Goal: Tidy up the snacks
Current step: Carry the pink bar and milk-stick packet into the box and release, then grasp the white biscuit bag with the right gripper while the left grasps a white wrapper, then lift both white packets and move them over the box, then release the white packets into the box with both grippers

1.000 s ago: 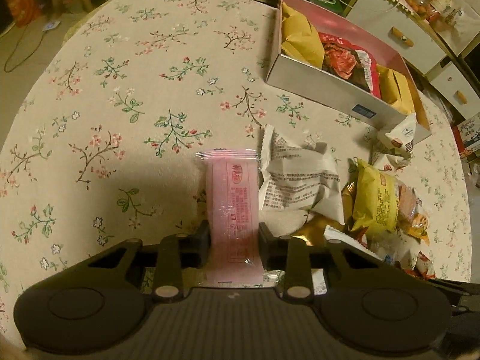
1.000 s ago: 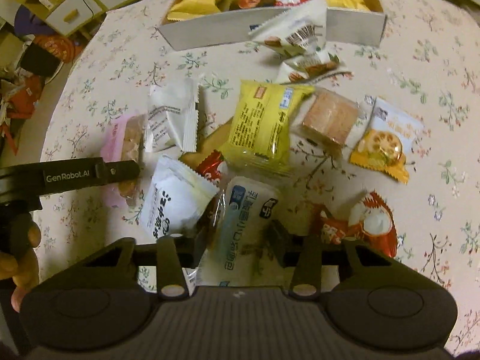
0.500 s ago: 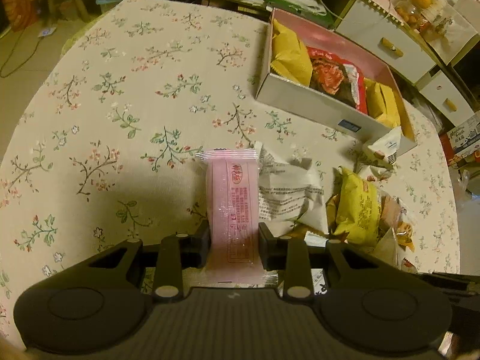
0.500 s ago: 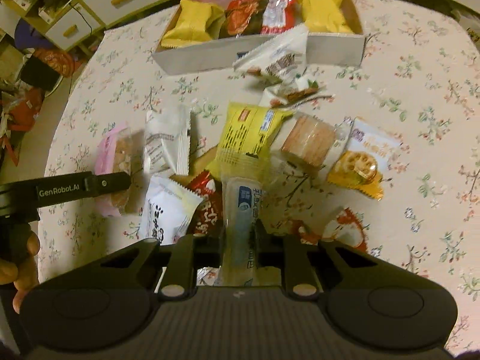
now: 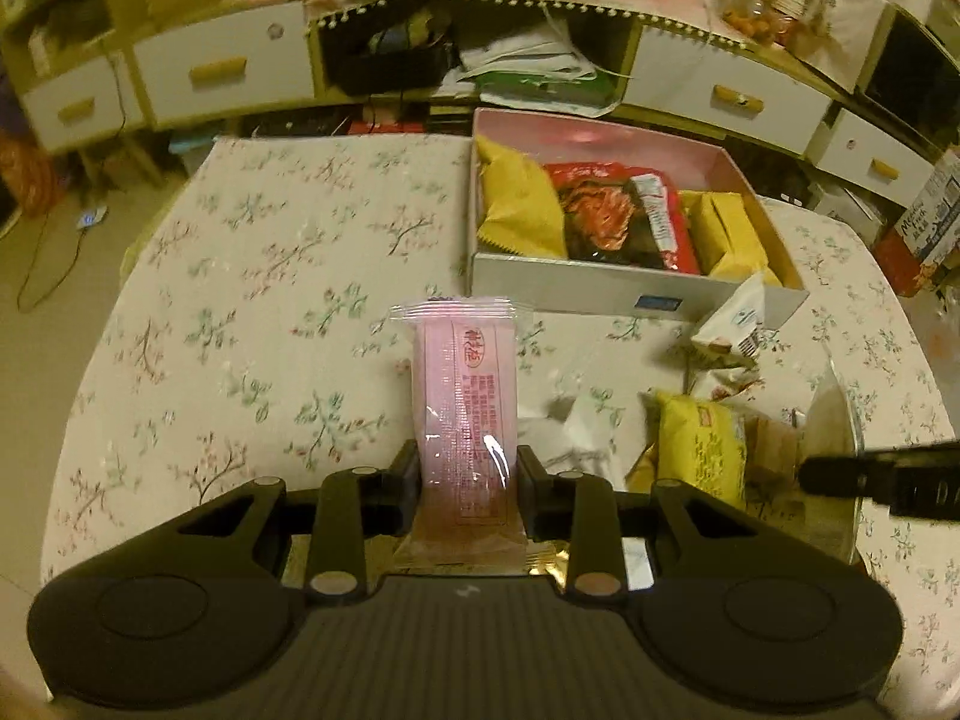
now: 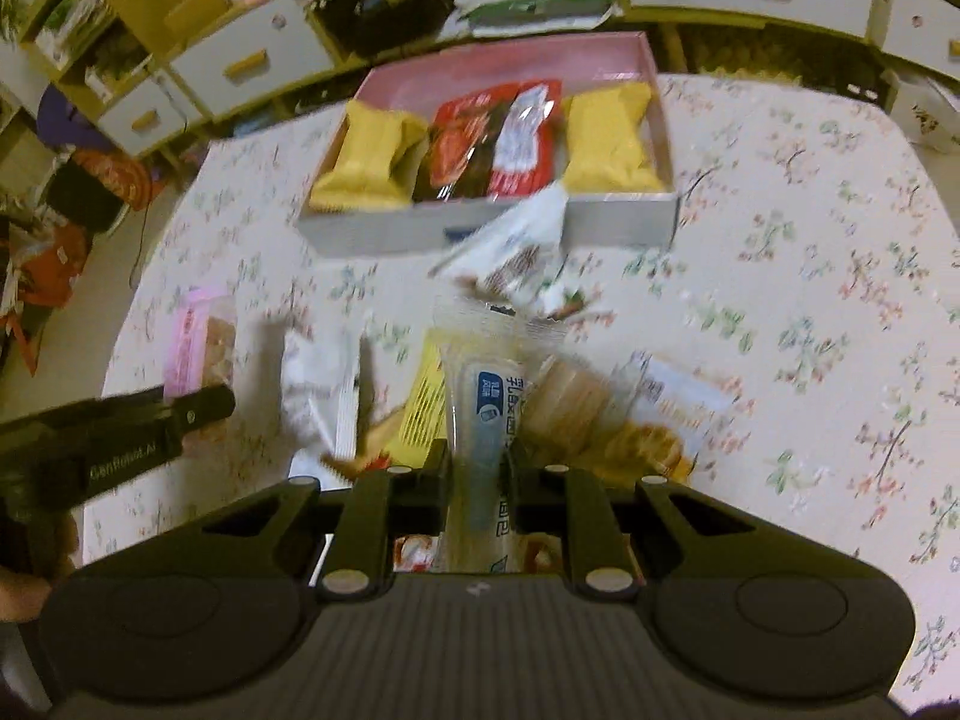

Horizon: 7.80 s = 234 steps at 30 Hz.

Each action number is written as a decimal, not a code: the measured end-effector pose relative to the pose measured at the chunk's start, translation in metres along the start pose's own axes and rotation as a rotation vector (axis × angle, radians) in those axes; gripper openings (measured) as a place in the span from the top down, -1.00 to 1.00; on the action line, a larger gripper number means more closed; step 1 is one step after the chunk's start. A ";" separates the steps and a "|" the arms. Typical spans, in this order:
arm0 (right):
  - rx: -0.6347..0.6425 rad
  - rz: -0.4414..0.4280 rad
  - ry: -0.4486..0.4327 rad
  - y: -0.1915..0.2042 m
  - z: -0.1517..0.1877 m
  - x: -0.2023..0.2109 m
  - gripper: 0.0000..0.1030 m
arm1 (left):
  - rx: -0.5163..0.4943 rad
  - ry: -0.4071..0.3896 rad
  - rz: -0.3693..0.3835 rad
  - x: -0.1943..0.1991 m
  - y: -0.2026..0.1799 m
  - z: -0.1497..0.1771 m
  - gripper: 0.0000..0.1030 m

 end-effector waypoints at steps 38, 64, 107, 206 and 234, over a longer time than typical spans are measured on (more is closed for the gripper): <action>-0.142 -0.126 -0.359 0.008 -0.153 -0.017 0.69 | 0.099 -0.168 0.236 -0.068 -0.030 -0.138 0.29; -0.170 -0.051 -0.322 -0.003 -0.135 0.012 0.17 | 0.143 -0.163 0.173 -0.015 -0.007 -0.124 -0.21; 0.351 0.129 -0.151 0.009 -0.053 -0.052 -0.82 | 0.058 0.144 0.176 -0.068 -0.029 0.001 -0.83; -0.017 -0.140 -0.339 -0.003 -0.188 -0.058 0.18 | 0.039 -0.200 0.221 -0.119 -0.012 -0.185 -0.25; -0.127 -0.083 -0.306 -0.005 -0.131 0.054 -0.24 | 0.057 -0.139 0.211 0.018 -0.013 -0.125 -0.70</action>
Point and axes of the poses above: each gripper's, at about its wrist camera, not at the fingertips, and x roughly against the way its jaws point, y to its left, z to its underside, the point moved 9 cm from there along -x, roughly the way its jaws point, and after that the axes turned 12 degrees about -x, right-handed, at the moved point
